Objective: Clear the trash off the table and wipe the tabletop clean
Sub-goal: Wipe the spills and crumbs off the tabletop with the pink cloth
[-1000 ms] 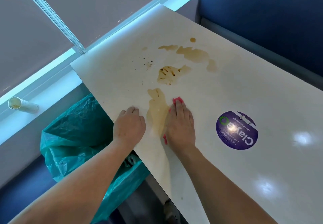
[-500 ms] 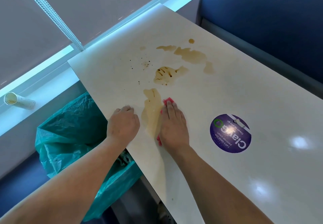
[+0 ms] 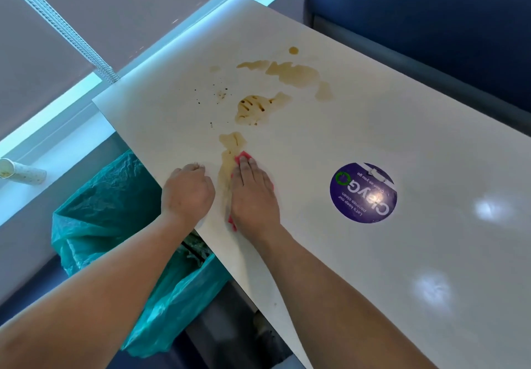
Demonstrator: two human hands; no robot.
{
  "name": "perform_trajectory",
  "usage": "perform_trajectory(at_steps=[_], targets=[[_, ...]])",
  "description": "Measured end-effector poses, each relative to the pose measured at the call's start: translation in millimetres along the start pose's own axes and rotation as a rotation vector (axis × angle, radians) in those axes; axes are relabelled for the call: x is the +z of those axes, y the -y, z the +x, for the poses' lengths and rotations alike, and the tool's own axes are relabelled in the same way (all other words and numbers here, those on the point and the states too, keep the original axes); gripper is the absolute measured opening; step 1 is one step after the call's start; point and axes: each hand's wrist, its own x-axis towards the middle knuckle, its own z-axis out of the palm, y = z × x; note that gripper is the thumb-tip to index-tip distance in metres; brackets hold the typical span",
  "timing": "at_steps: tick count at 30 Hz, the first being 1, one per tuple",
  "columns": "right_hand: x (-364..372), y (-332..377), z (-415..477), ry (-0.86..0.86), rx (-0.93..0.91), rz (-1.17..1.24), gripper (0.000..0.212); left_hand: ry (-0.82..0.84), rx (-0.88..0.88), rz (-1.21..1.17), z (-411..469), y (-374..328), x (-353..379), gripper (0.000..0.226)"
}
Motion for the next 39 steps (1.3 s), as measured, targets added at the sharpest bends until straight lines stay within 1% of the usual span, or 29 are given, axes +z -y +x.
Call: perform_trajectory(at_steps=[3, 5, 11, 14, 16, 18, 21, 23, 27, 29, 31, 33, 34, 36, 39], targets=[[-3, -12, -11, -0.012, -0.007, -0.031, 0.072, 0.024, -0.020, -0.002, 0, 0, -2, 0.040], [-9, -22, -6, -0.038, 0.028, -0.042, 0.069, 0.042, -0.024, 0.000, 0, 1, -3, 0.044], [-8, -12, 33, -0.114, 0.178, -0.037, 0.074, -0.088, 0.068, 0.015, -3, 3, 1, 0.039], [3, 1, 21, -0.090, 0.125, -0.031, 0.077, -0.071, 0.069, 0.013, -2, 7, 6, 0.040], [5, -1, 6, -0.057, 0.056, -0.040, 0.070, -0.070, 0.072, 0.002, -1, 11, 7, 0.040], [-1, -14, 1, -0.040, 0.037, -0.075, 0.065, -0.039, 0.061, -0.003, 2, 14, 6, 0.042], [-11, -27, 16, -0.052, 0.131, -0.098, 0.072, 0.018, 0.071, 0.020, 8, 24, 11, 0.048], [-11, -21, 31, -0.080, 0.192, -0.106, 0.076, 0.032, 0.095, 0.016, 11, 32, 16, 0.050], [0, -3, 37, -0.159, 0.268, -0.109, 0.070, 0.034, 0.102, -0.043, 12, 37, 20, 0.049], [2, 4, 40, -0.226, 0.324, -0.060, 0.065, 0.023, 0.073, -0.140, 10, 34, 16, 0.047], [-2, 13, 45, -0.285, 0.378, 0.111, 0.053, 0.022, 0.002, -0.298, 8, 31, 11, 0.047], [-15, 15, 48, -0.338, 0.388, 0.297, 0.049, -0.023, -0.040, -0.425, 3, 24, 7, 0.048], [-23, 12, 47, -0.367, 0.374, 0.336, 0.047, -0.056, -0.013, -0.434, 2, 19, 5, 0.049], [-39, -6, 45, -0.423, 0.349, 0.288, 0.044, -0.097, 0.114, -0.405, 6, 0, 1, 0.052], [-57, -43, 48, -0.433, 0.417, 0.181, 0.041, -0.051, 0.279, -0.382, 20, -46, 2, 0.059]])
